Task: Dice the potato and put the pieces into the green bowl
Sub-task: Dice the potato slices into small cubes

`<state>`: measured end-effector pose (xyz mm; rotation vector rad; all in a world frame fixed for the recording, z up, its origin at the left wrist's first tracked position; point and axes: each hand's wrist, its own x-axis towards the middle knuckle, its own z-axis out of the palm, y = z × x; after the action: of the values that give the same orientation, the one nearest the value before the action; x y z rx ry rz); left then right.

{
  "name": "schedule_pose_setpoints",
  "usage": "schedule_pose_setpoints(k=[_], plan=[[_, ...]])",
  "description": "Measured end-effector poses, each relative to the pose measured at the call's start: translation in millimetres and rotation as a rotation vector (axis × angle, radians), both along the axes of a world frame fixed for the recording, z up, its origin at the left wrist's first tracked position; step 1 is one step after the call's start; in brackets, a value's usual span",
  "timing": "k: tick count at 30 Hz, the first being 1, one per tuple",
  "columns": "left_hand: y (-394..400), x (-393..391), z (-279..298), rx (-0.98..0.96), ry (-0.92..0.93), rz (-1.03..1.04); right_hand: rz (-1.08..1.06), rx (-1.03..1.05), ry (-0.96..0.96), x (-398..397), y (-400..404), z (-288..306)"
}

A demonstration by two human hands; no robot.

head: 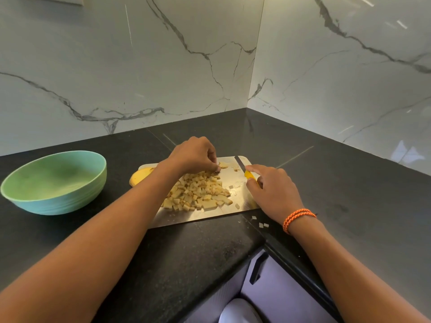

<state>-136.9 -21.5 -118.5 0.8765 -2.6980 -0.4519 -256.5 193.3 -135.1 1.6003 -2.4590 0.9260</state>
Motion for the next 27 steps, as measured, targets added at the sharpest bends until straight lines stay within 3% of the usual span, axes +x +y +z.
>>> schedule_pose_setpoints(k=[14,27], plan=[[13,-8,-3,-0.074,0.056,-0.091,-0.006,0.004,0.009,-2,-1,-2],[15,-5,-1,-0.431,-0.072,-0.140,0.008,0.002,0.003,1,1,1]])
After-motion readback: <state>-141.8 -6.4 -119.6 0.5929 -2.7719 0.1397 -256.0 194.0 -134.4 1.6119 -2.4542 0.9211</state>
